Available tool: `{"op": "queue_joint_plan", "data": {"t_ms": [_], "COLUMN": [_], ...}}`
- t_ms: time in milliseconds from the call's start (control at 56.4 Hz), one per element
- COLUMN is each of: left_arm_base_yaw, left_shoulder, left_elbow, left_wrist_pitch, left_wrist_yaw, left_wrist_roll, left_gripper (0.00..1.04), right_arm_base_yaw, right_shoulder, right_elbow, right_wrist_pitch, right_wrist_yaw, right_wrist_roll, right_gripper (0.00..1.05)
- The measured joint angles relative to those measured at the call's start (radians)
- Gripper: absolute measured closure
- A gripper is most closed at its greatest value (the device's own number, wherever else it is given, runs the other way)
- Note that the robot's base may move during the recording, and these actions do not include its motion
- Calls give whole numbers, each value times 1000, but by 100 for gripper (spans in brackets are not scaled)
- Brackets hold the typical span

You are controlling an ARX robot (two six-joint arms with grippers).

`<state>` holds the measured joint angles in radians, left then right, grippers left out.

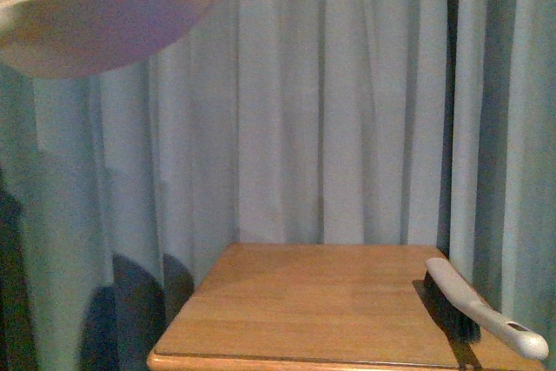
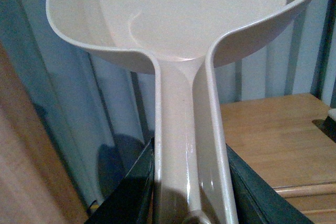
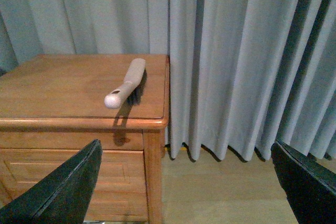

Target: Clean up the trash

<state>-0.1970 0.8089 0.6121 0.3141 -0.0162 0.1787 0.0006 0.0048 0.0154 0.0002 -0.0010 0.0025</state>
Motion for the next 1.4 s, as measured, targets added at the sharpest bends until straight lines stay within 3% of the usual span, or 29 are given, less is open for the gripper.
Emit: {"op": "queue_joint_plan", "data": {"t_ms": [266,390,585,727,780,815,851,921,957,1116,1223,1400], "left_arm_base_yaw": [267,403,472,480,481,481,481,481,481,481,481,481], "left_shoulder": [-348,-451,-473,-475,-477,-477,-477,-477,-477,-477,-477,-477], "left_elbow": [-90,-121,-180,-185,-185,-185,-185,-185,-185,-185,-185,-185], "left_wrist_pitch": [-186,-203,-195,-205,-205,-205,-205,-205,-205,-205,-205,-205], "left_wrist_yaw": [255,385,474,478,477,477,476,478,478,477,477,477], "left_wrist_roll": [-56,-103,-129,-137,-140,-140,-142,-142,-143,-143,-143,-143], "left_gripper": [76,76,76,76,76,76,76,76,76,76,76,76], "right_arm_base_yaw": [0,0,0,0,50,120,159,182,180,173,167,199], "right_shoulder": [0,0,0,0,29,78,115,210,261,591,844,1178], "right_elbow": [0,0,0,0,-2,-1,0,6,15,204,414,712], "right_wrist_pitch": [0,0,0,0,61,149,186,191,198,199,92,-62], "right_wrist_yaw": [0,0,0,0,164,359,466,619,640,512,389,326], "right_wrist_roll": [0,0,0,0,-55,-107,-147,-161,-156,-82,8,104], "right_gripper": [7,7,7,7,7,7,7,7,7,7,7,7]}}
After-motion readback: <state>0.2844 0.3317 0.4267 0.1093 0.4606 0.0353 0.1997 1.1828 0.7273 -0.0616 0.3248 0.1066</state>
